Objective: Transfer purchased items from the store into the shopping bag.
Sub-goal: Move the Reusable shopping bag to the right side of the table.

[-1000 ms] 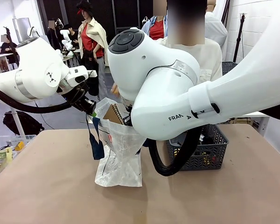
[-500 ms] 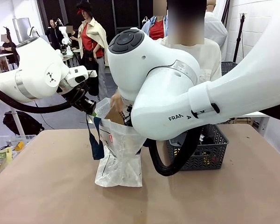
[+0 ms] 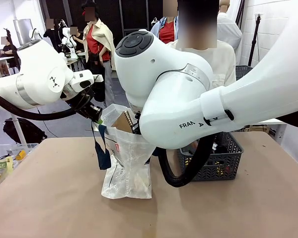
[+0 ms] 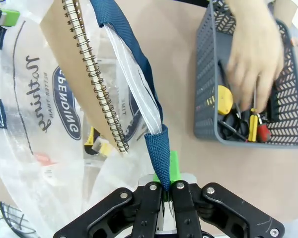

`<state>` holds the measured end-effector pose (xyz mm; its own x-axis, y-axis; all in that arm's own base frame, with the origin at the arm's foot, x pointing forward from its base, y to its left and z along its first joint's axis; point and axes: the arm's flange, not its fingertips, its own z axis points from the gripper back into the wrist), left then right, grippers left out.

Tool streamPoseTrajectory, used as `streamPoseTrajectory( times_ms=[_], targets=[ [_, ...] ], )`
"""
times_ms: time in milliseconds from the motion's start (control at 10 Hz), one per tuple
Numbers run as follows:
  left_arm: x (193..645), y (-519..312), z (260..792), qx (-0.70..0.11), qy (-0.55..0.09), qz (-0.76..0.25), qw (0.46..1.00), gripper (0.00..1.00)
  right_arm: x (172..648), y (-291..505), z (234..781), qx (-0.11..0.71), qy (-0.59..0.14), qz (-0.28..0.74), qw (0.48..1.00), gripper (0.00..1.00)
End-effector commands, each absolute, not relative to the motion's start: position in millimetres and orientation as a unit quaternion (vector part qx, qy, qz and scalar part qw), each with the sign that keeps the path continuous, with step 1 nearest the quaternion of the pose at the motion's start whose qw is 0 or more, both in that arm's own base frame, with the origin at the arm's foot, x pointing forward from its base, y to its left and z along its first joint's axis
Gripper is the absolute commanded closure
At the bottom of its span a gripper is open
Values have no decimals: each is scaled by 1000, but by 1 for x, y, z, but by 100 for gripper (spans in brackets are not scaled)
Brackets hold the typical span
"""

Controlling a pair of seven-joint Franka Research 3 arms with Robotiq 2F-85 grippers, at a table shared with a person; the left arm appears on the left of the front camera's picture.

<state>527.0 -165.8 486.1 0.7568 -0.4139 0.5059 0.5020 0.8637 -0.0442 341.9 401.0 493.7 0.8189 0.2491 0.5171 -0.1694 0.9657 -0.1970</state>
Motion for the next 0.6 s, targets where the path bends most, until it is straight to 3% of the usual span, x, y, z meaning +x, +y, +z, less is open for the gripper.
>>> streamPoseTrajectory(
  times_ms=[0,500],
  targets=[
    [527,-164,488,-89,-249,-243,933,100,342,400,492,-75,-283,110,950,100],
    [527,-164,488,-89,-249,-243,933,100,342,400,492,-75,-283,110,950,100]
  ],
)
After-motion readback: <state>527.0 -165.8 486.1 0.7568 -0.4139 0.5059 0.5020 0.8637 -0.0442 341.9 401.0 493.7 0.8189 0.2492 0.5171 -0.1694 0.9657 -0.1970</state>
